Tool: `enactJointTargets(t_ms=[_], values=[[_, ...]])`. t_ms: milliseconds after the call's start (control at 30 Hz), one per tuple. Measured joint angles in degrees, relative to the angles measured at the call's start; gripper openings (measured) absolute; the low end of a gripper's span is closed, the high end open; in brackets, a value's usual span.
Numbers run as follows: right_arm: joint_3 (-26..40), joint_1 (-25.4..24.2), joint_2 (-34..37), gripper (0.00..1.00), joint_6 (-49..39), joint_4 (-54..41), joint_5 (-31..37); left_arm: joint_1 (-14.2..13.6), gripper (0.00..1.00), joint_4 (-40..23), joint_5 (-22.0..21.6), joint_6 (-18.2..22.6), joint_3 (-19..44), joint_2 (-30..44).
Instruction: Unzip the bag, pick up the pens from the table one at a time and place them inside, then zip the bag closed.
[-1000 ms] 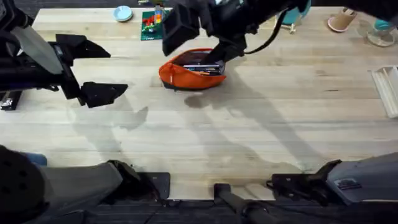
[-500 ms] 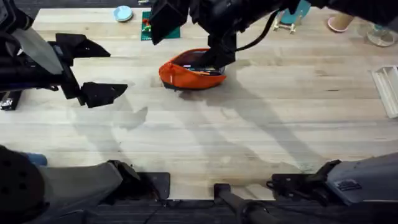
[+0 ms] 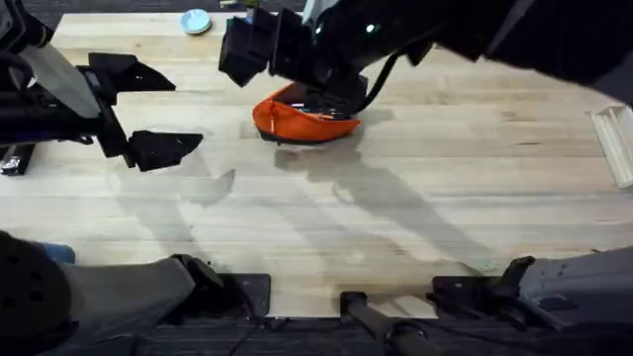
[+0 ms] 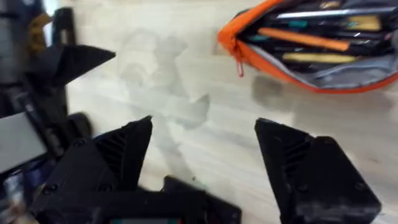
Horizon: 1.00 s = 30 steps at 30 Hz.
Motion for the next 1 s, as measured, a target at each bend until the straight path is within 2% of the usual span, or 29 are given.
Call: enactJointTargets(t_ms=[167, 333, 600, 1000], values=[[0.0, 3.9, 0.0, 0.997, 0.2, 0.1, 9.2, 0.0, 0.993, 0.0, 0.0, 0.0, 0.0, 0.0], [0.0, 7.0, 0.2, 0.996, 0.2, 0.6, 15.1, 0.0, 0.993, 0.0, 0.0, 0.0, 0.0, 0.0], [0.1, 9.3, 3.9, 0.996, 0.2, 2.0, 18.1, 0.0, 0.993, 0.0, 0.0, 0.0, 0.0, 0.0], [0.3, 9.4, 4.7, 0.996, -0.1, 3.5, 20.4, 0.0, 0.993, 0.0, 0.0, 0.0, 0.0, 0.0]])
